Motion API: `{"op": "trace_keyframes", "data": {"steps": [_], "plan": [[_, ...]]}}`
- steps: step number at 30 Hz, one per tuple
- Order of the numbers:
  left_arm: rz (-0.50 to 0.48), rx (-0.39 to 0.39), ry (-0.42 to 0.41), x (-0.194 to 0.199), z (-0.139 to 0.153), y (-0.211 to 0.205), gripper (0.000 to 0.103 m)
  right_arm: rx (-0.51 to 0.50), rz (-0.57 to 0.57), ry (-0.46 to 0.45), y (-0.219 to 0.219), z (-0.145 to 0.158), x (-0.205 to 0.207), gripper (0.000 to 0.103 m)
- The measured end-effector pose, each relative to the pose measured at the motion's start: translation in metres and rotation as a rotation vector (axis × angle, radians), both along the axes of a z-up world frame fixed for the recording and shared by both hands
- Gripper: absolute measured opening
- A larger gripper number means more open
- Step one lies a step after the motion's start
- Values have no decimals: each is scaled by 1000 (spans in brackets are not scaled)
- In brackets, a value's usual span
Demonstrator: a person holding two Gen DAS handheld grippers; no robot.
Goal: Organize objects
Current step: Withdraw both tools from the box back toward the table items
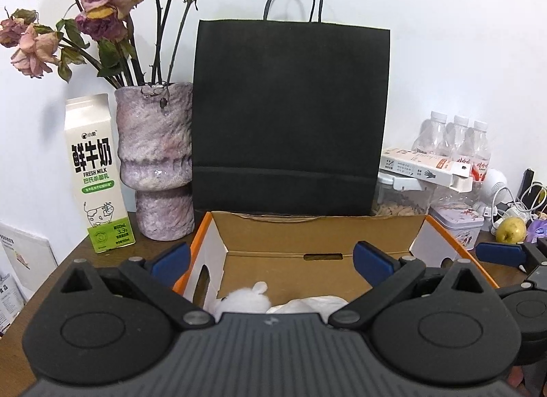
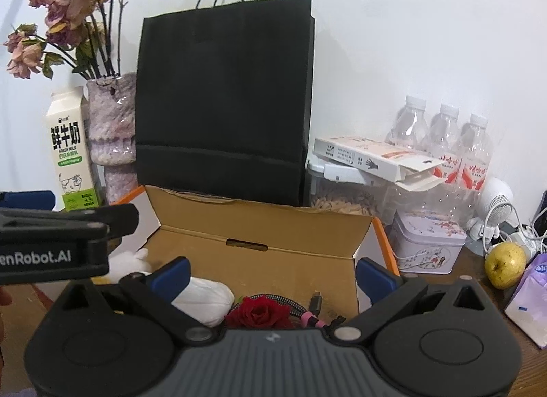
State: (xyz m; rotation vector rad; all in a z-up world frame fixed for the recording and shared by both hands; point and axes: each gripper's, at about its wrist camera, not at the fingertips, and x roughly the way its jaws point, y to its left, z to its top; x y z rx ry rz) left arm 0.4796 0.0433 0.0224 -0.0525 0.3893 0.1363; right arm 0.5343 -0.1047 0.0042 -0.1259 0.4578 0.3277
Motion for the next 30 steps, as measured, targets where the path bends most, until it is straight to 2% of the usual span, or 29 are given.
{"op": "trace_keyframes", "data": {"steps": [10, 15, 30], "plan": [[-6, 0, -22, -29, 10, 1, 103, -15, 38, -51, -2, 11, -26, 103], [-8, 24, -34, -46, 10, -2, 103, -10, 53, -76, -7, 15, -43, 103], [-8, 26, -30, -96, 10, -6, 103, -12, 71, -98, -23, 18, -94, 103]]}}
